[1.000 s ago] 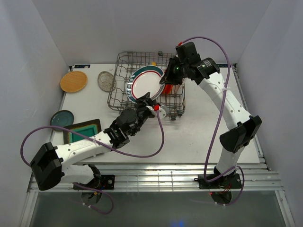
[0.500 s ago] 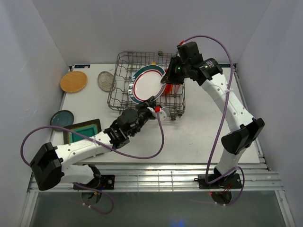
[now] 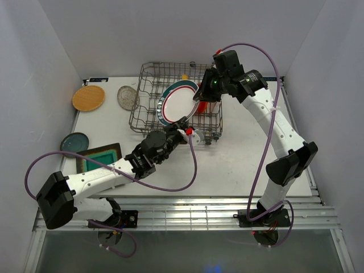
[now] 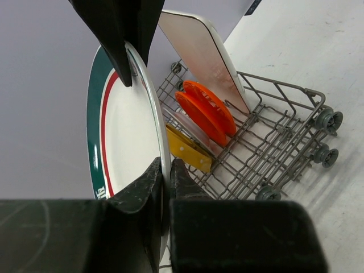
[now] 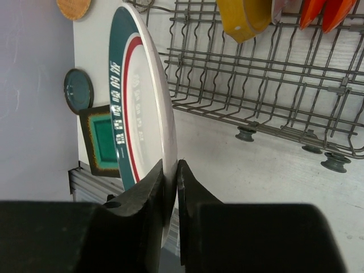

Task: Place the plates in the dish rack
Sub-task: Insert the plate into the dish rack.

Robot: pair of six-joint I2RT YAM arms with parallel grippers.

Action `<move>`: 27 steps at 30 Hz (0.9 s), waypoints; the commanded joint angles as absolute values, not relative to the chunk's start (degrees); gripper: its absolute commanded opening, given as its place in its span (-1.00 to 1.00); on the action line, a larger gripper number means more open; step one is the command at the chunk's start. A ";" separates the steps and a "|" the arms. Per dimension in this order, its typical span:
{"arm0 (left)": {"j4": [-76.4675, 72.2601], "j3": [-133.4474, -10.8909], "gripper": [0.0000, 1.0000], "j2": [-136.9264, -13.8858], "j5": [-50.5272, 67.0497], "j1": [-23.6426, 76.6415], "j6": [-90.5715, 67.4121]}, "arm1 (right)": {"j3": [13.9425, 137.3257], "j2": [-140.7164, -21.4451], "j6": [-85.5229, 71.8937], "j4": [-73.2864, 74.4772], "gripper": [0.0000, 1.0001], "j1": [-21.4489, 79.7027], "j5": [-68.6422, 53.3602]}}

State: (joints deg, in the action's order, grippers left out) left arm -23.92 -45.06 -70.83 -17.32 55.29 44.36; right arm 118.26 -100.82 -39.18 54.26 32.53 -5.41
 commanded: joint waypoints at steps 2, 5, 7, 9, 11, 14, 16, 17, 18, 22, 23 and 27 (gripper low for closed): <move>-23.38 -47.20 -1.00 -68.65 -19.07 54.84 39.55 | 118.48 -97.65 -39.29 49.31 -0.49 32.61 -8.52; -23.38 -46.85 -1.00 -67.41 -18.81 54.76 39.11 | 116.99 -97.30 -39.55 47.73 -0.22 32.61 -9.49; -23.47 -46.85 -1.00 -67.06 -18.90 54.84 39.11 | 116.63 -97.29 -39.64 46.59 -0.17 32.61 -10.02; -23.55 -46.84 -1.00 -66.89 -19.25 54.76 39.02 | 116.46 -97.56 -40.08 46.15 -0.15 32.61 -10.63; -23.64 -47.02 -1.00 -66.80 -20.04 54.76 38.85 | 116.46 -97.73 -39.99 45.71 0.12 32.61 -10.98; -23.64 -47.02 -1.00 -66.36 -20.65 54.67 38.24 | 116.19 -97.82 -40.08 45.53 0.42 32.61 -10.55; -23.73 -47.02 -1.00 -65.92 -20.57 54.32 37.45 | 115.93 -97.38 -39.90 45.35 0.52 32.52 -9.85; -23.73 -46.93 -1.00 -65.66 -20.39 54.14 36.57 | 115.23 -97.12 -39.73 45.09 0.60 32.52 -8.36; -23.73 -47.11 -1.00 -65.57 -20.30 53.97 35.95 | 114.79 -96.25 -39.55 44.91 0.60 32.43 -7.57; -23.64 -47.20 -1.00 -64.69 -19.34 51.78 32.62 | 110.49 -92.38 -36.58 42.37 0.71 31.90 -2.39; -23.64 -47.28 -1.00 -64.43 -19.16 51.25 30.43 | 108.91 -91.24 -35.87 40.28 0.73 31.90 -1.68; -23.38 -47.81 -1.00 -63.64 -16.80 47.47 23.58 | 98.29 -82.13 -31.83 33.42 0.82 31.90 3.77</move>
State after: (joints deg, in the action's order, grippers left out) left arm -20.62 -45.08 -67.00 -17.65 50.37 30.06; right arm 102.61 -89.91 -36.73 40.71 32.21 -2.42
